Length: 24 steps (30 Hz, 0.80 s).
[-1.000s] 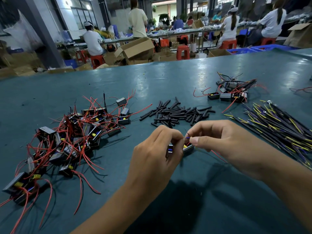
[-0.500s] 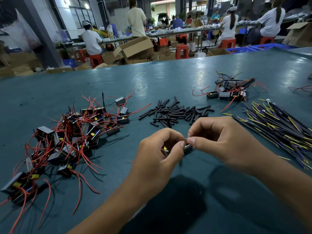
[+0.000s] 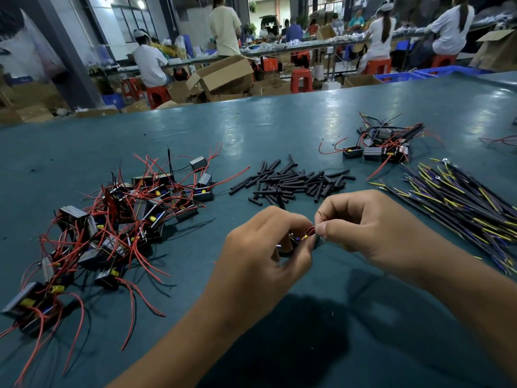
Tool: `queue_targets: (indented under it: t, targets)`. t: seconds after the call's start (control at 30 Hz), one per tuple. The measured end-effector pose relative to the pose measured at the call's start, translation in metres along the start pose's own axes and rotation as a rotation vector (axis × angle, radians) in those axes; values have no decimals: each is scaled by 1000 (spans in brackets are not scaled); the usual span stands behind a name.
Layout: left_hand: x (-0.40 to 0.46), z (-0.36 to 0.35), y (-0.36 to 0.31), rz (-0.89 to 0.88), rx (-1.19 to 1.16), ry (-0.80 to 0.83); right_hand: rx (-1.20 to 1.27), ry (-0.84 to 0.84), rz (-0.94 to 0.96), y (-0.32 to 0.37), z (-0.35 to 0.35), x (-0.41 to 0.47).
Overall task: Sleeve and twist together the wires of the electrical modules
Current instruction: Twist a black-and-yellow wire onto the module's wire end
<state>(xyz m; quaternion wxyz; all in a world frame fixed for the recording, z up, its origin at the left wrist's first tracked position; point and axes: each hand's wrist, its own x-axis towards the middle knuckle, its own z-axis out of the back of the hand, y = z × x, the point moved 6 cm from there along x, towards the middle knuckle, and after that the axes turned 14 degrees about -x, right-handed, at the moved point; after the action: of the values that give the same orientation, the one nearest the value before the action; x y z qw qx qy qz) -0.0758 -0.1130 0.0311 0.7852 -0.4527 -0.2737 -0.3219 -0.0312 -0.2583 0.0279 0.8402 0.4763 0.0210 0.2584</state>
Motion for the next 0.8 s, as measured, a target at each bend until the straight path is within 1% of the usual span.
queue_targets:
  t: [0.07,0.17,0.2,0.27,0.33,0.37,0.47,0.5,0.53,0.57,0.6,0.63,0.67,0.77,0.8]
  targets:
    - [-2,-3,-5,-110,80,0,45,6,-50,-2,-2,0]
    - [-4,-6,-6,-173,163,7,70,16,-86,-2,-6,0]
    - [-4,-6,-5,-159,155,2,74,15,-85,-3,-6,0]
    - [-3,-4,-2,-64,80,-31,25,-2,-43,-1,-5,0]
    - [-2,-3,4,112,-51,-70,-132,-40,49,4,-3,-1]
    - [-3,-4,11,255,-189,-83,-223,-73,103,7,-2,-2]
    - [-10,-18,32,810,-795,-97,-385,-153,255,16,-2,-5]
    - [-14,-23,34,956,-927,-69,-409,-162,282,17,-2,-5]
    - [-18,-26,36,1042,-989,-33,-411,-161,286,17,-3,-5]
    - [-19,-27,37,1063,-1007,-6,-393,-151,273,15,-4,-4]
    - [-18,-25,37,1031,-991,2,-362,-139,249,12,-4,-3]
    - [-15,-21,36,949,-922,-2,-328,-125,216,9,-4,-2]
    - [-12,-16,34,827,-801,-11,-301,-112,182,6,-4,-2]
    - [-1,1,19,361,-280,-20,-226,-122,112,1,-1,1]
    - [1,3,13,230,-158,-20,-198,-132,98,1,0,1]
